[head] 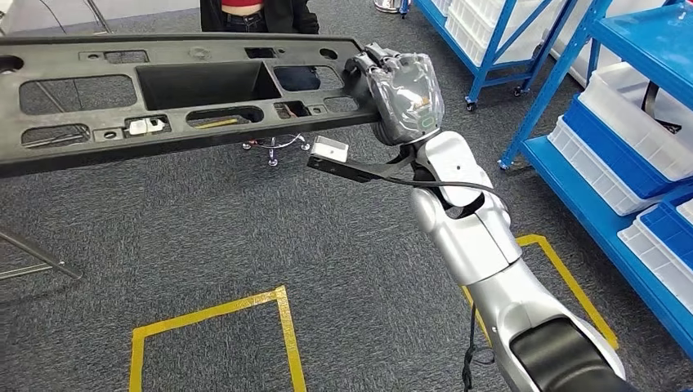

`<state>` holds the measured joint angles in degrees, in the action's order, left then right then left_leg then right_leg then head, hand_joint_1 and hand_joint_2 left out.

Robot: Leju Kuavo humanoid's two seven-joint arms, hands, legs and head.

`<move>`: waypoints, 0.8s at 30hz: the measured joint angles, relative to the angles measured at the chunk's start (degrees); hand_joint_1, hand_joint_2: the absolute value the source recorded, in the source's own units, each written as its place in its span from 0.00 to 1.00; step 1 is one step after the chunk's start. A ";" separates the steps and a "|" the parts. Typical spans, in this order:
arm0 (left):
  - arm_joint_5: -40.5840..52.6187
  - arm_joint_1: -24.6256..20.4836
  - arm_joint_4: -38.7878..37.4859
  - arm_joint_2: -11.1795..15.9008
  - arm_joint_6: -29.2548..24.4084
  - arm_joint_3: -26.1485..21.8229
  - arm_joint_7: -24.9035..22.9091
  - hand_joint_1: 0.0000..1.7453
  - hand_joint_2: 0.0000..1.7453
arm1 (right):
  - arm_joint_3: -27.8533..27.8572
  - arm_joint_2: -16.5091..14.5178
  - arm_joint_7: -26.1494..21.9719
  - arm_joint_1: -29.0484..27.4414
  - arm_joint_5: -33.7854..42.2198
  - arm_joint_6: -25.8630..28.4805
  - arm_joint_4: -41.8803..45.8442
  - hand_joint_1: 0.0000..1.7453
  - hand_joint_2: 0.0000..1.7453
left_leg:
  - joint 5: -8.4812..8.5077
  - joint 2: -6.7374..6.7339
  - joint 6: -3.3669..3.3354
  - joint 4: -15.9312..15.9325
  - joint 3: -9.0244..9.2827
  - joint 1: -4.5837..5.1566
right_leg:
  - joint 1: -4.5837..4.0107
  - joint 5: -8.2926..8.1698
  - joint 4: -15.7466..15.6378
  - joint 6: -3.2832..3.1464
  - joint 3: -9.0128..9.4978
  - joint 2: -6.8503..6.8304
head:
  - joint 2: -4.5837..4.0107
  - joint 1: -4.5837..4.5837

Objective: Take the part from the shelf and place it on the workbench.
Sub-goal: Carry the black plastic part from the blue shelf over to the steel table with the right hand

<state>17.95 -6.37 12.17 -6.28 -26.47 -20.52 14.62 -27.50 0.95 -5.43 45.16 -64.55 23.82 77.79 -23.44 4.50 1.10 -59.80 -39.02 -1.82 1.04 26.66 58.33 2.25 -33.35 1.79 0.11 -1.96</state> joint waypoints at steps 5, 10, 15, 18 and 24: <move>-0.07 0.26 -0.02 0.04 -0.10 -0.59 0.22 0.00 1.00 | -0.40 -1.06 -0.38 0.71 0.29 0.30 -1.47 1.00 1.00 | -7.69 -3.90 0.21 -15.17 -6.49 0.27 | -0.52 -0.40 -0.55 -1.77 0.09 -2.91 | 0.00 0.45; -0.05 0.40 -0.02 0.01 -0.40 -0.71 0.23 0.00 1.00 | -0.86 -1.66 -0.86 0.95 2.00 0.11 -2.35 1.00 1.00 | -2.44 -6.74 0.04 -4.11 0.09 0.48 | -1.22 -0.13 -0.06 -1.81 -0.14 -5.08 | 0.00 0.49; 0.15 0.43 -0.04 -0.09 -0.40 -0.86 0.20 0.00 1.00 | -1.16 -1.66 -1.18 1.15 3.20 -0.25 -2.61 1.00 1.00 | -1.36 -6.59 -1.38 -0.20 1.47 0.97 | -2.12 0.53 0.77 -1.29 -0.89 -6.21 | 0.00 0.29; 0.36 0.30 -0.04 -0.10 -0.43 -0.91 0.09 0.00 1.00 | -1.18 -1.37 -1.21 1.12 3.18 -0.29 -2.70 1.00 1.00 | -0.79 -5.11 -2.35 0.38 1.44 0.68 | -1.30 4.05 8.09 -1.03 -4.52 -3.04 | 0.00 0.26; 0.81 0.31 -0.04 -0.16 -0.44 -0.96 -0.35 0.00 1.00 | -1.18 -0.77 -1.20 0.81 3.32 -0.37 -3.18 1.00 1.00 | -0.62 -1.67 -2.48 0.40 1.44 0.40 | 0.00 2.78 9.31 1.06 -5.27 -1.22 | 0.00 0.26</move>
<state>18.76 -6.07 12.13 -6.44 -26.91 -21.49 14.27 -28.68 0.18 -6.62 45.97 -61.23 23.45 74.61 -24.06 2.84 -1.38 -59.40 -37.58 -1.42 1.04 29.45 67.64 3.31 -38.62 0.57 0.11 -1.70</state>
